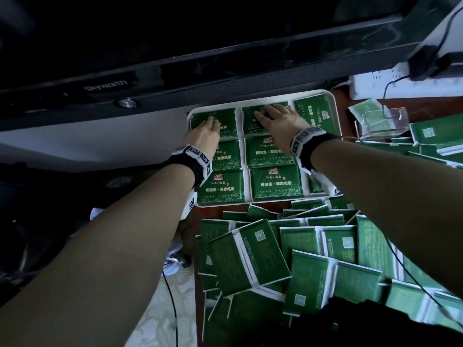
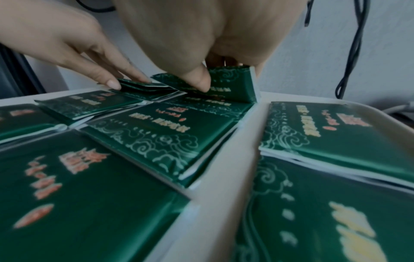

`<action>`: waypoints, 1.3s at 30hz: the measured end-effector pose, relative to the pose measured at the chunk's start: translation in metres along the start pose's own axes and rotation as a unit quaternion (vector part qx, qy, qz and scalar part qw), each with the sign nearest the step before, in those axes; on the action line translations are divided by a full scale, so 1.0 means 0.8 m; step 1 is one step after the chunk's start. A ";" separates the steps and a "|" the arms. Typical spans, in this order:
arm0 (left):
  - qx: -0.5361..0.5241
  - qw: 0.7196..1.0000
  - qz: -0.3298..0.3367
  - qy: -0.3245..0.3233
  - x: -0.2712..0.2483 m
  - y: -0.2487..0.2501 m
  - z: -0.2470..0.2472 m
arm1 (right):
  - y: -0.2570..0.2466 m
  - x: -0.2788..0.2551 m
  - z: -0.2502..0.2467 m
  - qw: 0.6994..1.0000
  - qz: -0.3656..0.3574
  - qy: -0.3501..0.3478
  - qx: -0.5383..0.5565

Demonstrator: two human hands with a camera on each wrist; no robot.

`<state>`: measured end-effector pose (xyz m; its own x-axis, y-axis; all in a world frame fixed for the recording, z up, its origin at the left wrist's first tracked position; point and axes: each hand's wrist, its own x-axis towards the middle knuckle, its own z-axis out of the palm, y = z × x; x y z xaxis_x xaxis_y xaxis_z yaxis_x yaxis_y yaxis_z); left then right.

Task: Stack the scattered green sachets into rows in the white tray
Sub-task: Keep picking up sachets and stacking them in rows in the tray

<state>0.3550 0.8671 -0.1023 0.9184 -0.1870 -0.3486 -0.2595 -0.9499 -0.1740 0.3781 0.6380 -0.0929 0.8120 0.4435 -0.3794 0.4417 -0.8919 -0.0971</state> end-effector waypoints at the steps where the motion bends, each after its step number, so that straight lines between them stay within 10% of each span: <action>1: -0.001 1.000 0.001 0.001 0.001 -0.001 0.000 | 0.001 0.002 0.000 1.000 0.002 0.000 0.000; 29: -0.029 0.998 -0.003 0.059 -0.024 0.030 -0.034 | 0.002 -0.013 -0.009 0.999 0.033 -0.029 -0.015; 39: -0.029 0.995 0.027 -0.091 -0.109 0.141 -0.156 | -0.016 -0.112 -0.074 0.995 0.024 -0.098 -0.016</action>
<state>0.2824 0.7451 0.0232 0.8332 -0.1946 -0.5175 -0.2838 -0.9538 -0.0984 0.3218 0.6150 -0.0030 0.7444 0.3716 -0.5548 0.4183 -0.9071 -0.0463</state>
